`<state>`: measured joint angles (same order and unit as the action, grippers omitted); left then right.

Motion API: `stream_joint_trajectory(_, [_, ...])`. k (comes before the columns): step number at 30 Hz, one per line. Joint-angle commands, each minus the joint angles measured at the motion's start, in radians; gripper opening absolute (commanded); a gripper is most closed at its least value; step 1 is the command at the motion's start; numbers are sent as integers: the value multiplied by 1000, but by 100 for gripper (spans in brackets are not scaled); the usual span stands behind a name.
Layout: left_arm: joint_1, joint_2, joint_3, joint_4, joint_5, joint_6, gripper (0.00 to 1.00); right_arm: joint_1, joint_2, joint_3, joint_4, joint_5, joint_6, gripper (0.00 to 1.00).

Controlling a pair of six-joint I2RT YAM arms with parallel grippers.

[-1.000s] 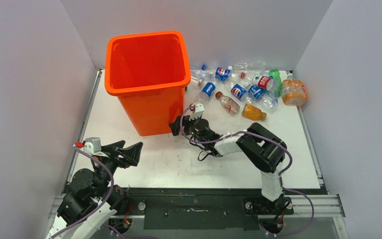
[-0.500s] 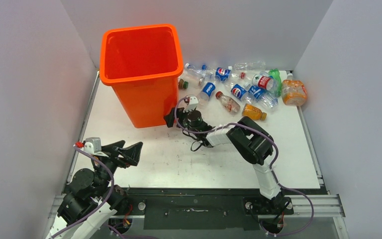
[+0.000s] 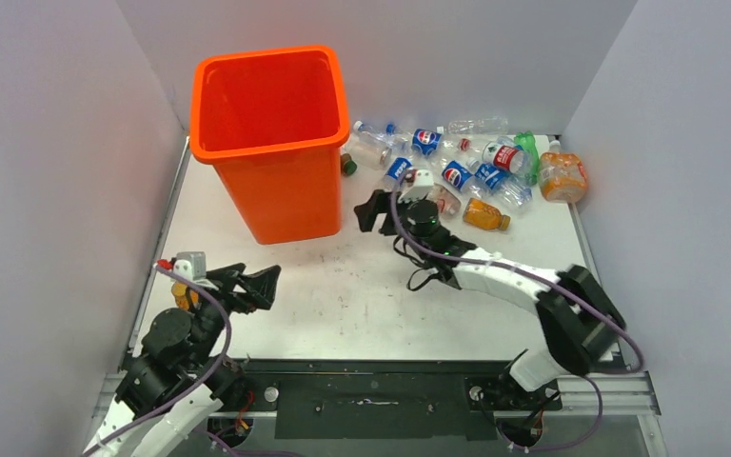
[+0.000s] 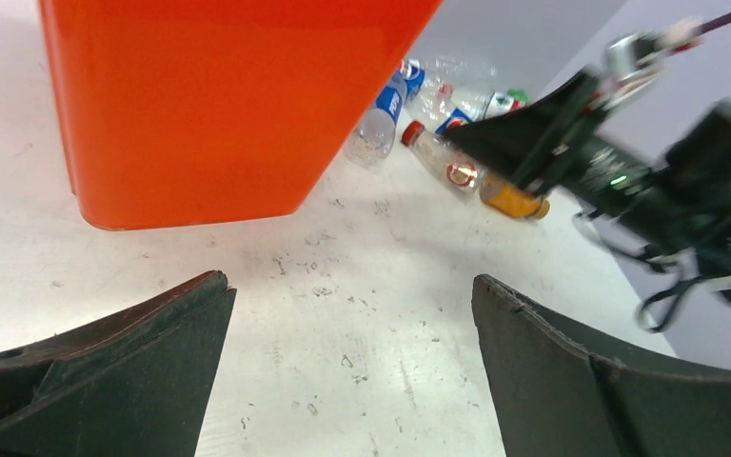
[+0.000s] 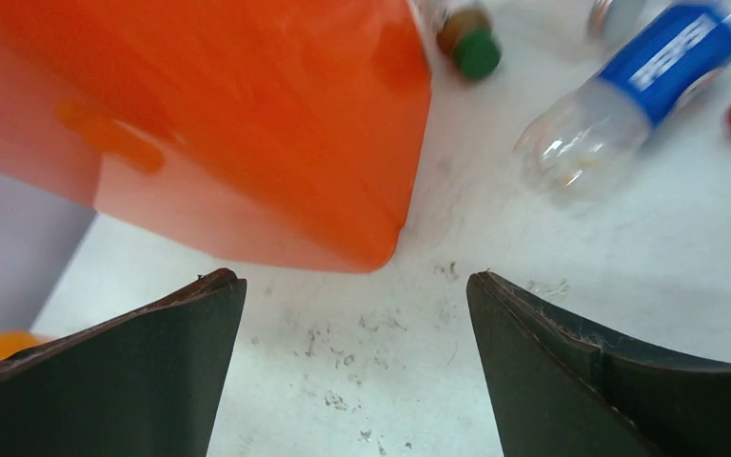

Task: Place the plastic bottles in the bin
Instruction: Move the trash bin to the center of the board, then pick up the plastic bottle at the center of the board.

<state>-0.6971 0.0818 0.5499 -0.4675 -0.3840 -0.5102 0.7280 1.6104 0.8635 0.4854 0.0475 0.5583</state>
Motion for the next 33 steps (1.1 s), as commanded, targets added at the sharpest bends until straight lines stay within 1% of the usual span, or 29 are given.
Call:
stream_joint_trajectory(1, [5, 164, 78, 133, 105, 49, 96, -16, -274, -41, -277, 196, -26, 90])
stream_joint_trajectory(5, [7, 357, 187, 171, 190, 128, 96, -64, -429, -117, -377, 281, -33, 90])
stream_joint_trajectory(7, [5, 423, 249, 171, 225, 170, 96, -94, -485, -165, -405, 333, -9, 90])
stream_joint_trajectory(9, [5, 463, 267, 186, 250, 204, 96, -150, -524, -207, -440, 367, 45, 90])
stream_joint_trajectory(10, [4, 471, 258, 203, 259, 209, 96, -195, -539, -227, -448, 363, 79, 90])
stream_joint_trajectory(12, [4, 462, 207, 256, 274, 196, 96, -307, -545, -266, -435, 273, 142, 90])
stream_joint_trajectory(14, [4, 433, 129, 332, 294, 169, 96, -409, -528, -295, -396, 170, 205, 90])
stream_joint_trajectory(15, [5, 414, 93, 365, 302, 156, 96, -438, -514, -302, -377, 150, 230, 90])
stream_joint_trajectory(17, [11, 376, 51, 398, 317, 126, 96, -452, -483, -288, -367, 171, 249, 90])
stream_joint_trajectory(20, [12, 342, 40, 372, 317, 121, 96, -468, -466, -287, -340, 265, 268, 90])
stream_joint_trajectory(22, [11, 329, 41, 344, 297, 123, 96, -509, -460, -302, -321, 302, 303, 90])
stream_joint_trajectory(24, [9, 319, 46, 331, 277, 124, 96, -571, -441, -320, -280, 297, 330, 90])
stream_joint_trajectory(26, [10, 309, 41, 335, 277, 120, 96, -626, -383, -311, -274, 295, 354, 90])
stream_joint_trajectory(29, [10, 309, 41, 339, 296, 115, 96, -718, -292, -298, -245, 214, 416, 90])
stream_joint_trajectory(31, [11, 314, 45, 337, 303, 114, 96, -760, -242, -298, -204, 154, 457, 90])
stream_joint_trajectory(33, [10, 314, 47, 333, 303, 114, 96, -775, -210, -299, -158, 127, 494, 90])
